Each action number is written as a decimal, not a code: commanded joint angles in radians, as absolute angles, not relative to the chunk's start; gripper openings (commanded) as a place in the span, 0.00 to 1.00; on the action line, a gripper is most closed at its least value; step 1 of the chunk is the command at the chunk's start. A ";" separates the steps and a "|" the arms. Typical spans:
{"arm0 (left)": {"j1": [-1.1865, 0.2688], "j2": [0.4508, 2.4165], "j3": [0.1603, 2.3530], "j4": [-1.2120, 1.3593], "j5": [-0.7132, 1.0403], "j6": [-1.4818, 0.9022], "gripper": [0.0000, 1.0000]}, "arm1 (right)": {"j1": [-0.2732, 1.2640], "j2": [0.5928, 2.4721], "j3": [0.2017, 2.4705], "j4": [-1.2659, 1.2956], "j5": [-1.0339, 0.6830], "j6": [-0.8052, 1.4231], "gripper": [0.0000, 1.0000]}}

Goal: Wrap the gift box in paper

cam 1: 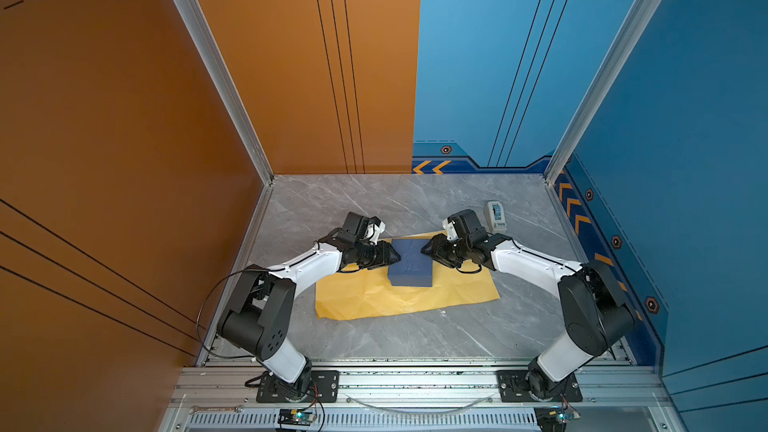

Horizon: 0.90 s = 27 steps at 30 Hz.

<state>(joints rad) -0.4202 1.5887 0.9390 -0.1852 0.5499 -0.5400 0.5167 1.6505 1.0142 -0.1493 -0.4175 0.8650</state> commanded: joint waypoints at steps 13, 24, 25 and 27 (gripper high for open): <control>-0.286 1.437 0.862 -0.303 0.335 -0.576 0.53 | 0.466 1.664 1.081 -0.265 -0.418 0.717 0.73; -0.174 1.508 0.796 -0.336 0.216 -0.550 0.47 | 0.488 1.737 1.120 -0.280 -0.472 0.666 0.70; -0.169 1.517 0.793 -0.337 0.214 -0.548 0.47 | 0.488 1.747 1.124 -0.281 -0.478 0.660 0.69; -0.166 1.526 0.786 -0.335 0.205 -0.546 0.47 | 0.488 1.757 1.131 -0.279 -0.493 0.651 0.68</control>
